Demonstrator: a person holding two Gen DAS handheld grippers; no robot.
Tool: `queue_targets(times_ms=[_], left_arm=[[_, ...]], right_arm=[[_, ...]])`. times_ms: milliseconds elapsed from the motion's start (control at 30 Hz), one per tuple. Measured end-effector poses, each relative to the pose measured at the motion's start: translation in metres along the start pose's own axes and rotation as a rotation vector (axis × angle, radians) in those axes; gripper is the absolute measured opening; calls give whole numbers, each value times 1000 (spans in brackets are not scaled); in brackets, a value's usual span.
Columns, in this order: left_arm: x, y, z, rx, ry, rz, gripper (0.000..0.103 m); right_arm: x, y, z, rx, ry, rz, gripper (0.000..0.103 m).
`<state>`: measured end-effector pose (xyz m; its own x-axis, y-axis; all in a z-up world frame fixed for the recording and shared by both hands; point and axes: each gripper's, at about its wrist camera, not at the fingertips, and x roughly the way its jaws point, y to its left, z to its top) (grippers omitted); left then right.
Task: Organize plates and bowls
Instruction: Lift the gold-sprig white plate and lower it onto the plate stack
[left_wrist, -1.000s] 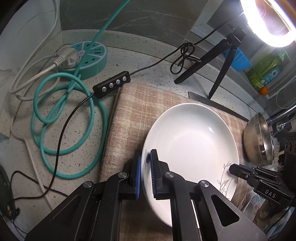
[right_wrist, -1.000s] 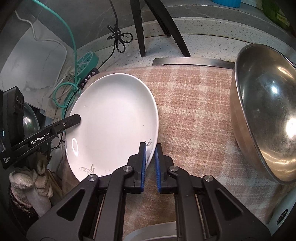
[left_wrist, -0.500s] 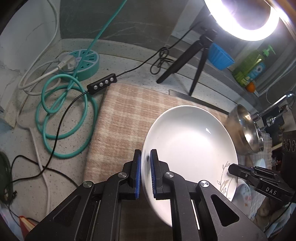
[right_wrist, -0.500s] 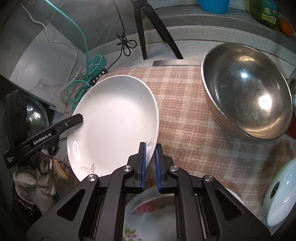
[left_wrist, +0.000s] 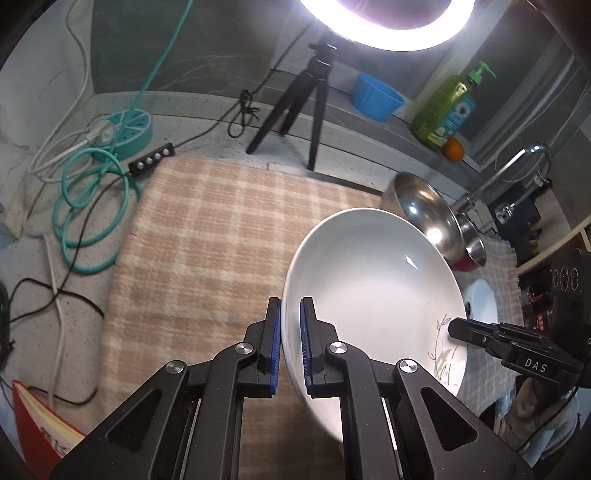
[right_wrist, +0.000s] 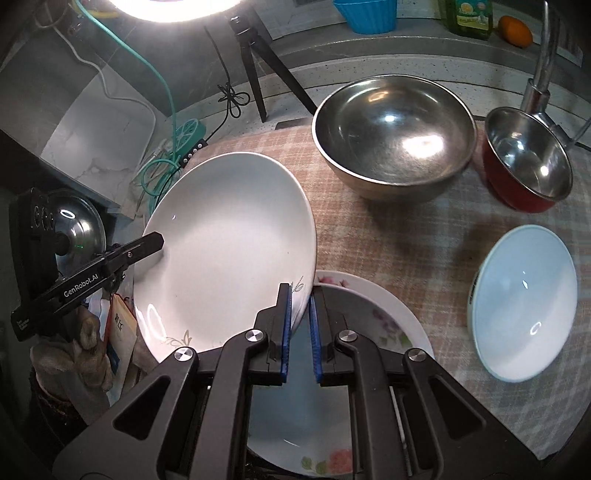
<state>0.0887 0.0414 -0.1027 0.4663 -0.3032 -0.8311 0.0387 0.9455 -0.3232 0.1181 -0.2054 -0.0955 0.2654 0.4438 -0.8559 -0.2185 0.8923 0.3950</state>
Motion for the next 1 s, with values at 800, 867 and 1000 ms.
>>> queue_targets(times_ms=[800,867,1000], left_arm=[[9,-67,-64,69,112,-58,8],[9,-69,-67,75,119,-54,8],[12,-71,-71,89,135,-45,8]], right_arm=[[-40,-53,-68,67,42,-65,9],[-39,-54,-71,68,46,-68,10],[-34,-54,-74,63,58,-83,9]])
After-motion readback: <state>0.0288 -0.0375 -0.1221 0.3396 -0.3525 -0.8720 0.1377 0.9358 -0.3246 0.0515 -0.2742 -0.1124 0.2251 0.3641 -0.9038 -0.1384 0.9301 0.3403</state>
